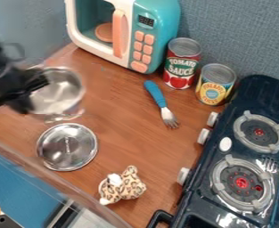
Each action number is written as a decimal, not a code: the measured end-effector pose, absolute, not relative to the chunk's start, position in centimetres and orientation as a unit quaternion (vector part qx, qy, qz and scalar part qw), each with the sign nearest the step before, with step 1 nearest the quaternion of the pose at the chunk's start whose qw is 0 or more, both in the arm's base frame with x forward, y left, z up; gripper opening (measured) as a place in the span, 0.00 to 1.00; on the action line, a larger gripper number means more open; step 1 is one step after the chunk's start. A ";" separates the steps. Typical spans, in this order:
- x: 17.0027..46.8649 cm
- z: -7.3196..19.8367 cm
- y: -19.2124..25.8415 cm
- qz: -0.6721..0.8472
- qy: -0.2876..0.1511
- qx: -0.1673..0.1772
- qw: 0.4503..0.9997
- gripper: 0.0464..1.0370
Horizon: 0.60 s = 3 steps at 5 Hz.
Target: Move the silver pot to the bottom left side on the table
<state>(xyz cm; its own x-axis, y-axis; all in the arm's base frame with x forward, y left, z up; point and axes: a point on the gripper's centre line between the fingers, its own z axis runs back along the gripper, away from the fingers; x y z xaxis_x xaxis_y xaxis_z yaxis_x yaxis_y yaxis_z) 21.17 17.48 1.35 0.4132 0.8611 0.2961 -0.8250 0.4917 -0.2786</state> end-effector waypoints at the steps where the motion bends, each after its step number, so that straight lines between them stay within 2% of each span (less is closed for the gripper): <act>1: 20.4 -0.8 19.8 0.525 -0.191 -0.037 0.829 0.02; 2: 19.6 -2.8 21.3 0.547 -0.174 -0.018 0.819 0.02; 3: 19.9 -3.5 22.5 0.562 -0.163 0.005 0.811 0.02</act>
<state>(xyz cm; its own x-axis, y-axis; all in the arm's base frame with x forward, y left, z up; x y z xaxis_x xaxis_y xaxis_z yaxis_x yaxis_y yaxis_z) 19.91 22.55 -3.55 0.3151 0.9100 0.2695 -0.9133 0.3680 -0.1747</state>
